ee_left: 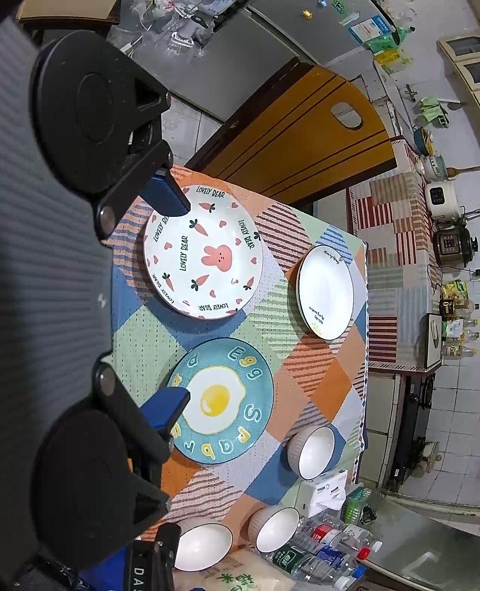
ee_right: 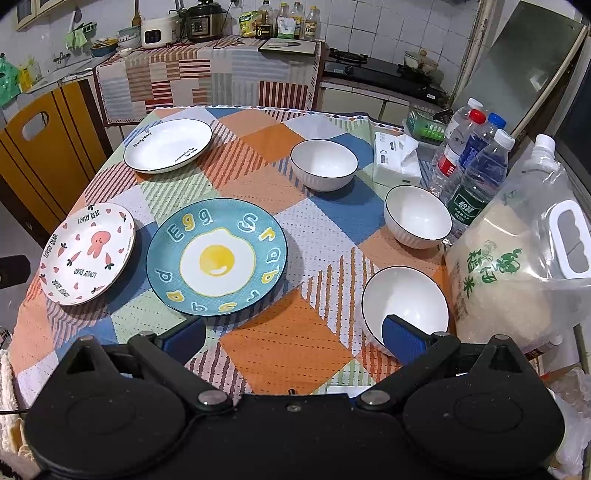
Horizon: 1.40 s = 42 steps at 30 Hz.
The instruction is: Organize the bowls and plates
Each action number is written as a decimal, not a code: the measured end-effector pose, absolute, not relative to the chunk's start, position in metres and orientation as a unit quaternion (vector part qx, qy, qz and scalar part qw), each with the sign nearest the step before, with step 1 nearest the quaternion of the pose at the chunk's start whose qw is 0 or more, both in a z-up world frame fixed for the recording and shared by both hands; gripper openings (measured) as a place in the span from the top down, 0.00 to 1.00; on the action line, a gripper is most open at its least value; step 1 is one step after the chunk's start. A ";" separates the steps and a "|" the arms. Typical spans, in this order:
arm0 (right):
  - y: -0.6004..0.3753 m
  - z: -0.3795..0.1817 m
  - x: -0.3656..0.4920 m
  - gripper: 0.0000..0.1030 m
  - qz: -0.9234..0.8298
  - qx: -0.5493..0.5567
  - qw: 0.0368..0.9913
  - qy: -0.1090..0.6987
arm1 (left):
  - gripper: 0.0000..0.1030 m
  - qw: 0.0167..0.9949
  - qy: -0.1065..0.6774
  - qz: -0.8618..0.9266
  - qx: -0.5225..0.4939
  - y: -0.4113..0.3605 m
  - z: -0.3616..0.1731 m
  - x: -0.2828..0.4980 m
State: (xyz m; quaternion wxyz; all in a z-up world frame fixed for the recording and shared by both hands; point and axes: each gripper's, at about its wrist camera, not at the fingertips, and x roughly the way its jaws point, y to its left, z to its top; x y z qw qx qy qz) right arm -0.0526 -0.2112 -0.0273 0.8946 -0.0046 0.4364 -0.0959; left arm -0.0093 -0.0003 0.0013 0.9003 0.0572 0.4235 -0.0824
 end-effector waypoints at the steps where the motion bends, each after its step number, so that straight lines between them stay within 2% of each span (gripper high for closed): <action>1: -0.212 -0.028 -0.052 0.00 -0.093 -0.005 0.894 0.437 | 0.03 0.900 0.423 -0.084 0.057 -0.001 0.001 -0.009; 5: -0.215 -0.028 -0.050 0.00 -0.070 -0.015 0.904 0.421 | 0.03 0.901 0.421 -0.094 0.051 -0.002 -0.006 -0.003; 12: -0.210 -0.048 -0.032 0.01 -0.001 -0.118 0.942 0.316 | 0.03 0.899 0.418 -0.131 0.000 -0.007 -0.042 0.023; 14: -0.213 -0.060 -0.020 0.02 0.012 -0.119 0.943 0.310 | 0.03 0.893 0.431 -0.128 -0.012 -0.012 -0.059 0.034; 18: -0.226 -0.097 0.009 0.04 0.042 -0.073 0.936 0.342 | 0.03 0.885 0.448 -0.123 -0.021 -0.026 -0.095 0.052; 21: -0.237 -0.124 0.025 0.13 0.054 -0.003 0.927 0.371 | 0.06 0.878 0.460 -0.129 -0.017 -0.040 -0.117 0.061; 27: -0.254 -0.170 0.041 0.18 0.036 0.084 0.919 0.382 | 0.20 0.864 0.487 -0.126 0.003 -0.064 -0.153 0.074; 30: -0.261 -0.184 0.042 0.26 0.036 0.111 0.917 0.380 | 0.22 0.861 0.494 -0.122 -0.004 -0.068 -0.167 0.082; 35: -0.266 -0.191 0.049 0.36 0.036 0.137 0.919 0.368 | 0.42 0.854 0.505 -0.124 -0.018 -0.069 -0.181 0.089; 38: -0.272 -0.195 0.055 0.52 0.038 0.147 0.921 0.357 | 0.47 0.860 0.496 -0.122 -0.024 -0.070 -0.186 0.093; 40: -0.273 -0.197 0.058 0.71 0.041 0.143 0.924 0.353 | 0.53 0.864 0.489 -0.115 -0.023 -0.071 -0.190 0.097; 42: -0.276 -0.199 0.061 0.75 0.042 0.141 0.926 0.348 | 0.61 0.864 0.489 -0.117 -0.025 -0.073 -0.195 0.100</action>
